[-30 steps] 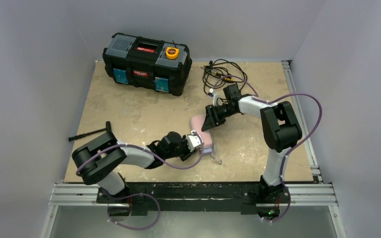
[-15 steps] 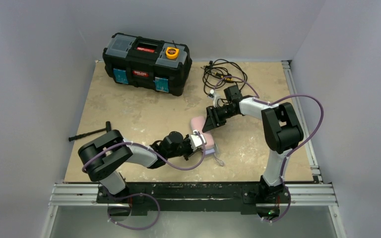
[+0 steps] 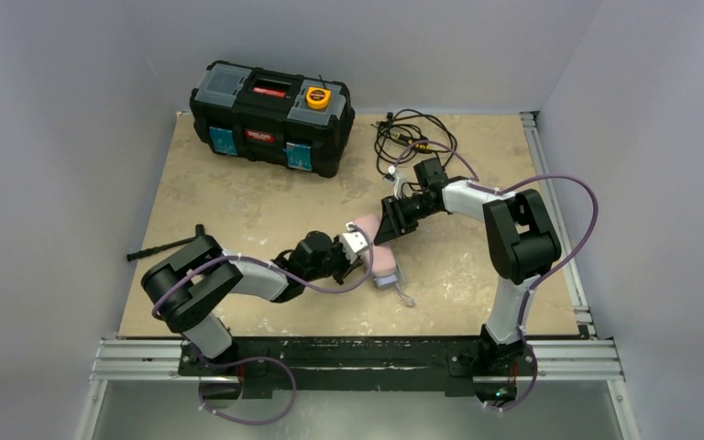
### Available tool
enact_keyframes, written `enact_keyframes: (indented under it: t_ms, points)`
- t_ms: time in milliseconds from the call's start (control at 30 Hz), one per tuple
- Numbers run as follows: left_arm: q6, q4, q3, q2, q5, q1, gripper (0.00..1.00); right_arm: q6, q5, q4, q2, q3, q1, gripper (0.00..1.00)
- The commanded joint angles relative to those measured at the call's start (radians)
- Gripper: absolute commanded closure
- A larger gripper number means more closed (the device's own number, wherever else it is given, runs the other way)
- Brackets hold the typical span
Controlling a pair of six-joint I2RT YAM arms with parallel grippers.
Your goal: Open the umbrella
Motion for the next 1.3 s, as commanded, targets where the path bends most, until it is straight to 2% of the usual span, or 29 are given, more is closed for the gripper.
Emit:
enact_keyframes:
  t_ms: [0,133,233,400,433,500,533,600,667,700,867,1033,1133,1267]
  points:
    - [-0.058,-0.023,0.048,-0.029,-0.026,0.073,1.00,-0.114,0.173,-0.069,0.049,-0.041,0.012,0.74]
    - [-0.085,-0.066,0.085,-0.015,-0.047,0.131,1.00,-0.161,0.170,-0.090,0.051,-0.033,0.012,0.77]
    - [-0.143,-0.112,0.128,0.009,-0.004,0.193,1.00,-0.202,0.174,-0.113,0.051,-0.007,0.019,0.77]
    - [-0.156,-0.121,0.131,-0.001,0.009,0.200,1.00,-0.273,0.201,-0.143,0.041,0.074,0.031,0.73]
    - [-0.158,-0.122,0.129,-0.003,0.021,0.201,1.00,-0.287,0.214,-0.153,0.043,0.095,0.032,0.69]
    - [-0.158,-0.119,0.122,-0.005,0.057,0.202,1.00,-0.318,0.246,-0.174,0.049,0.148,0.033,0.42]
    - [-0.171,-0.124,0.124,-0.005,0.067,0.202,1.00,-0.327,0.262,-0.185,0.052,0.184,0.034,0.33]
    - [-0.204,-0.137,0.132,-0.001,0.092,0.202,1.00,-0.317,0.283,-0.189,0.042,0.246,0.033,0.22]
    - [-0.252,-0.140,0.136,0.007,0.109,0.201,1.00,-0.307,0.308,-0.185,0.006,0.279,0.033,0.06]
    - [-0.263,-0.144,0.140,0.010,0.121,0.201,1.00,-0.300,0.315,-0.179,-0.022,0.276,0.033,0.02]
    - [-0.302,-0.134,0.142,0.016,0.142,0.197,1.00,-0.264,0.398,-0.136,-0.219,0.144,0.068,0.01]
    - [-0.332,-0.133,0.150,0.027,0.158,0.197,1.00,-0.240,0.517,-0.067,-0.392,-0.043,0.216,0.01]
    - [-0.346,-0.139,0.158,0.036,0.158,0.198,1.00,-0.252,0.587,-0.018,-0.412,-0.107,0.292,0.01]
    - [-0.362,-0.148,0.162,0.041,0.154,0.199,1.00,-0.285,0.666,0.041,-0.375,-0.139,0.334,0.03]
